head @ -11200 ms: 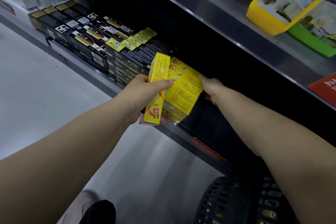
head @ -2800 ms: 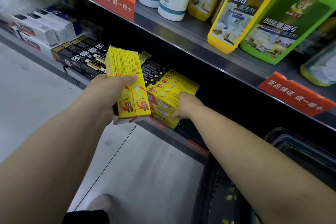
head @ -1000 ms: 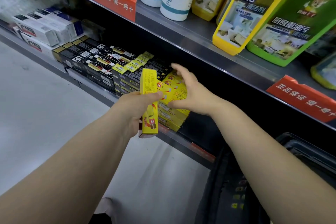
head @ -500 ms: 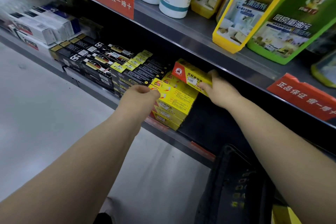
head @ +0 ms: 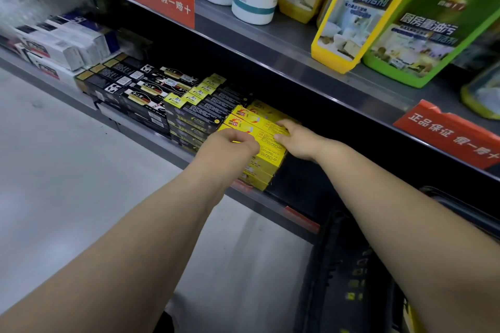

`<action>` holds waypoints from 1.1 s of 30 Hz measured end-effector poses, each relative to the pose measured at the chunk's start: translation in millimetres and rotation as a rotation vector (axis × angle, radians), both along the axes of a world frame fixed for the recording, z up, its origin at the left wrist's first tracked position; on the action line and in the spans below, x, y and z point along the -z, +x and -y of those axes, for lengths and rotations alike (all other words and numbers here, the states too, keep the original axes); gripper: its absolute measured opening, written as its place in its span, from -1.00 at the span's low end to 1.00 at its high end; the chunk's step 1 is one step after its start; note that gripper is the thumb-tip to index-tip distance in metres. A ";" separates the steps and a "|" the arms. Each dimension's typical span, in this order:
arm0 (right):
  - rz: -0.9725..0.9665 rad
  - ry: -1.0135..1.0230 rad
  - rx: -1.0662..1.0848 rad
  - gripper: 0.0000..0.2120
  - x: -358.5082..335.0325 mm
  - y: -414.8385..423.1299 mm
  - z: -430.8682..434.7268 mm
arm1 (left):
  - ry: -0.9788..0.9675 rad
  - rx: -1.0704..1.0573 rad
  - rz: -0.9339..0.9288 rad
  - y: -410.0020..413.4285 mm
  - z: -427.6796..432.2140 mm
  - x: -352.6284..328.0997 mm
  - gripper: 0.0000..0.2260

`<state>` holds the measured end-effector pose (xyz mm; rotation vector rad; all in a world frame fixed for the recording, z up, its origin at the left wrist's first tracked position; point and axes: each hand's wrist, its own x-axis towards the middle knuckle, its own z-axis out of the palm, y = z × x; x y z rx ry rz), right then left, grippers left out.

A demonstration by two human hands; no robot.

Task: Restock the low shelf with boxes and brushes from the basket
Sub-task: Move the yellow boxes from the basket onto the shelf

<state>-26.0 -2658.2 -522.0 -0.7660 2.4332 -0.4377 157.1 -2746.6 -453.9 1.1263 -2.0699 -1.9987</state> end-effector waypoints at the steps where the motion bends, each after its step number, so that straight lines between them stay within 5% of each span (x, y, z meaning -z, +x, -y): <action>1: -0.021 0.014 -0.011 -0.49 -7.7 3.7 -4.2 | -0.006 0.030 -0.009 0.0 -5.2 -2.0 -0.93; 10: 0.022 -0.402 0.058 -0.85 -104.5 77.6 -133.7 | -0.304 0.415 -0.136 1.0 -78.2 -14.0 -0.87; 15: 0.128 -0.559 0.321 -0.82 -108.1 118.1 -240.7 | -0.441 0.582 -0.343 10.3 -126.9 -22.4 -0.80; 21: 0.124 -0.061 0.492 -0.91 -34.0 139.1 -328.6 | -0.404 0.953 -0.424 25.4 -177.9 -23.3 -0.84; 27: 0.037 0.166 0.168 -0.21 38.9 155.1 -306.8 | -0.468 1.207 -0.340 21.2 -195.8 -18.5 -0.87; 33: -0.274 0.232 -0.147 -0.56 43.5 158.9 -263.7 | -0.395 1.103 -0.249 11.4 -196.4 -17.2 -0.86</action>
